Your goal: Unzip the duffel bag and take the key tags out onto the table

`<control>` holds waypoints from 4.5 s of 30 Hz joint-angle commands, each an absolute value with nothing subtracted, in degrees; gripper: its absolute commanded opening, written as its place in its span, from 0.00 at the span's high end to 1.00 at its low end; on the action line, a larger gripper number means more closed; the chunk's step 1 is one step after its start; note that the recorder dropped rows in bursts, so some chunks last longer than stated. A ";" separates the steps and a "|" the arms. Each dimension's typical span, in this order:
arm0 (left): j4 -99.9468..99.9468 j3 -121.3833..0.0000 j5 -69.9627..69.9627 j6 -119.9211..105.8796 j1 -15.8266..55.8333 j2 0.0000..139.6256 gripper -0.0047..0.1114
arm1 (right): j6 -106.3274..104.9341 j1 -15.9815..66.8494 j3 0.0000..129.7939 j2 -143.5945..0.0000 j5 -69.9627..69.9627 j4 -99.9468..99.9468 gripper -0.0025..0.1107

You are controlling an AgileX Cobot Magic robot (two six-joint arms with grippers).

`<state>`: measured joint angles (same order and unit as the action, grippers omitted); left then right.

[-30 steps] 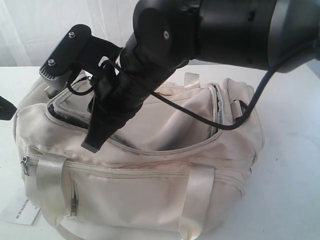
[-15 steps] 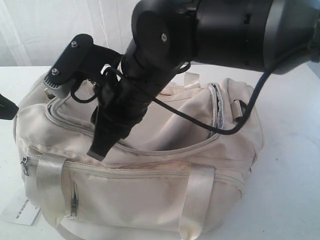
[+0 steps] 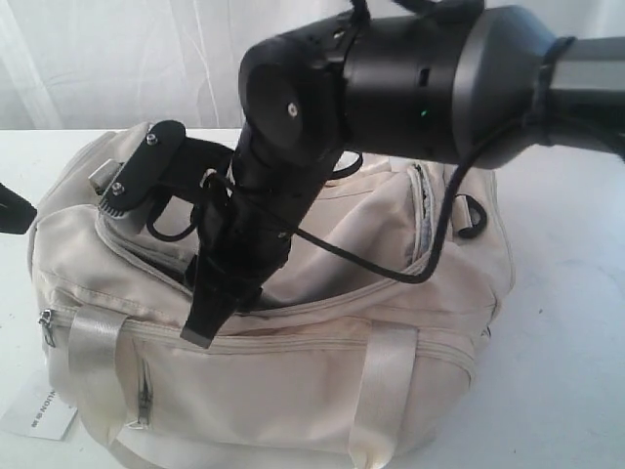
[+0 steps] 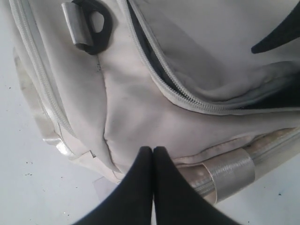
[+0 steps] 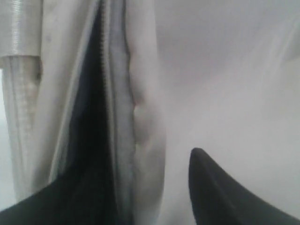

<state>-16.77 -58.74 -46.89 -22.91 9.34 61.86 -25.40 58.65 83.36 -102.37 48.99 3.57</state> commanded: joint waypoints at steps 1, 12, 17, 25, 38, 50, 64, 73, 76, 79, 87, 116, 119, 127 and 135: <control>-17.56 -58.48 -47.56 -22.85 9.23 61.30 0.96 | -19.42 58.68 83.42 -104.01 47.64 -5.93 0.76; -17.77 -58.48 -47.56 -22.85 9.23 61.30 0.96 | 9.40 53.38 87.59 -105.26 36.68 -47.24 0.98; -17.77 -58.48 -47.56 -22.85 9.23 61.30 0.96 | 9.16 48.04 91.99 -110.62 26.04 -53.13 0.98; -17.77 -58.48 -47.56 -22.85 9.23 61.30 0.96 | 9.44 42.98 104.08 -121.49 15.51 -58.67 0.95; -17.97 -58.48 -47.82 -22.85 9.23 61.30 0.96 | 24.56 43.51 115.29 -123.02 33.25 -58.68 0.44; -18.77 -58.48 -48.06 -22.85 9.23 61.30 0.96 | 17.48 43.51 115.86 -117.22 48.41 -43.10 0.47; -18.90 -58.48 -48.33 -22.96 9.23 61.30 0.96 | 11.38 44.64 115.86 -115.32 53.34 -34.68 0.40; -18.90 -58.48 -48.34 -23.06 9.23 61.30 0.96 | -16.99 46.87 115.86 -115.45 66.44 5.09 0.80; -18.90 -58.48 -48.34 -23.06 9.23 61.30 0.96 | -16.43 46.64 115.86 -118.81 69.96 -2.47 0.98; -18.90 -58.48 -48.34 -23.16 9.23 61.30 0.96 | -7.12 45.06 115.86 -122.19 69.64 -20.41 0.98; -19.95 -58.48 -48.44 -23.91 9.33 61.30 0.96 | 17.75 42.29 115.86 -123.38 64.19 -50.22 0.98; -20.92 -58.48 -49.12 -25.50 9.33 61.30 0.96 | -22.40 45.60 111.88 -127.41 69.96 5.36 0.97; -20.92 -58.48 -49.21 -25.50 9.33 61.30 0.96 | -22.86 45.60 111.88 -123.23 69.96 4.32 0.98; -20.92 -58.48 -49.25 -25.50 9.33 61.30 0.96 | -23.35 45.60 111.88 -112.50 69.96 2.53 0.98; -20.92 -58.48 -49.25 -25.50 9.33 61.30 0.96 | -22.94 45.60 111.88 -105.68 69.96 1.19 0.98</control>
